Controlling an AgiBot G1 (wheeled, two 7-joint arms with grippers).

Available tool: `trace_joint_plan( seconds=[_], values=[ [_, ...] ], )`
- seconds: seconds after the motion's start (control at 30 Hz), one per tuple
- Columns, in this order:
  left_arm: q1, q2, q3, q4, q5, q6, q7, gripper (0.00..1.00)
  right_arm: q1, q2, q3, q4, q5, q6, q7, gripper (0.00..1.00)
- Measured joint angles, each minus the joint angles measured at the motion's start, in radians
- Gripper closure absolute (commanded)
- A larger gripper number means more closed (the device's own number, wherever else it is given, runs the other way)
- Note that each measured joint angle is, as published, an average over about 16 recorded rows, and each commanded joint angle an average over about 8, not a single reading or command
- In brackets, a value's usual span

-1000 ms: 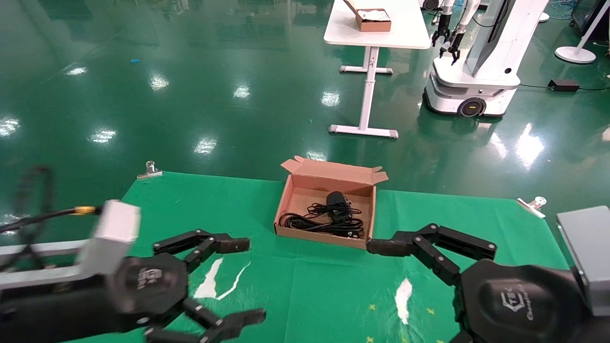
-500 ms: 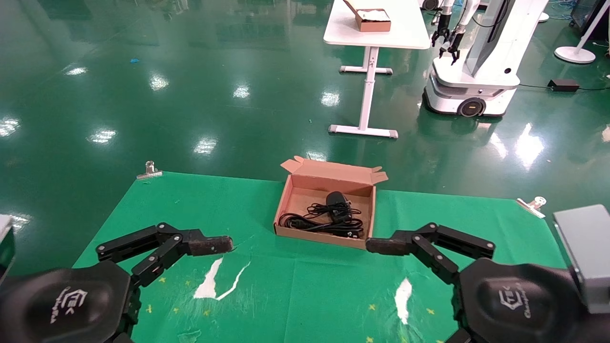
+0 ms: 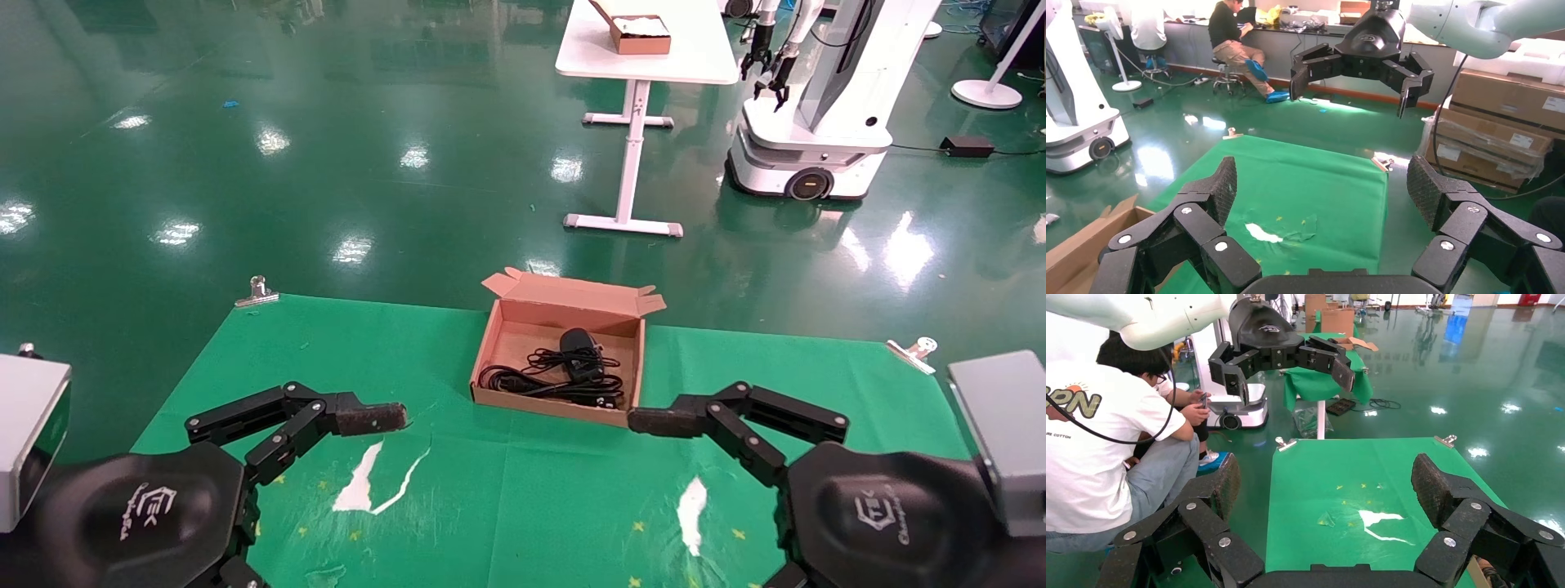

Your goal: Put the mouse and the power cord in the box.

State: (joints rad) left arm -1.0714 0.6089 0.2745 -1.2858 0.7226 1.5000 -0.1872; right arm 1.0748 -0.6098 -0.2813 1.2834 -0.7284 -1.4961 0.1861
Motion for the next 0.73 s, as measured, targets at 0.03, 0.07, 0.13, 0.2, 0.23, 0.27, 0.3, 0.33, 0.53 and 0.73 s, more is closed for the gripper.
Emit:
trace_joint_plan(
  seconds=[0.03, 0.07, 0.13, 0.2, 0.23, 0.27, 0.3, 0.33, 0.53, 0.73],
  values=[
    [0.0, 0.0, 0.001, 0.0, 0.001, -0.001, 0.0, 0.0, 0.0, 0.0, 0.0, 0.0, 0.0, 0.0, 0.0, 0.0],
    [-0.001, 0.001, 0.002, 0.001, 0.002, -0.002, -0.001, 0.0, 0.0, 0.0, 0.0, 0.0, 0.0, 0.0, 0.0, 0.0],
    [-0.002, 0.001, 0.003, 0.001, 0.004, -0.003, -0.001, 0.0, 0.0, 0.0, 0.0, 0.0, 0.0, 0.0, 0.0, 0.0],
    [-0.002, 0.002, 0.004, 0.002, 0.006, -0.004, -0.002, 0.0, 0.0, 0.0, 0.0, 0.0, 0.0, 0.0, 0.0, 0.0],
    [-0.003, 0.002, 0.005, 0.002, 0.007, -0.004, -0.002, 0.0, 0.0, 0.0, 0.0, 0.0, 0.0, 0.0, 0.0, 0.0],
    [-0.003, 0.002, 0.005, 0.002, 0.007, -0.005, -0.002, 0.0, 0.0, 0.0, -0.001, 0.0, 0.0, 0.001, 0.0, 0.0],
    [-0.003, 0.002, 0.005, 0.002, 0.008, -0.005, -0.003, 0.0, 0.0, 0.0, -0.001, 0.0, 0.0, 0.001, 0.0, 0.0],
    [-0.003, 0.002, 0.006, 0.002, 0.009, -0.006, -0.003, 0.0, 0.0, 0.0, -0.001, 0.0, 0.0, 0.001, 0.0, 0.0],
    [-0.004, 0.003, 0.008, 0.003, 0.011, -0.007, -0.004, 0.0, 0.0, -0.001, -0.001, -0.001, -0.001, 0.001, 0.0, 0.0],
    [-0.004, 0.003, 0.008, 0.003, 0.012, -0.008, -0.004, 0.0, 0.0, -0.001, -0.001, -0.001, -0.001, 0.001, 0.0, 0.0]
  ],
)
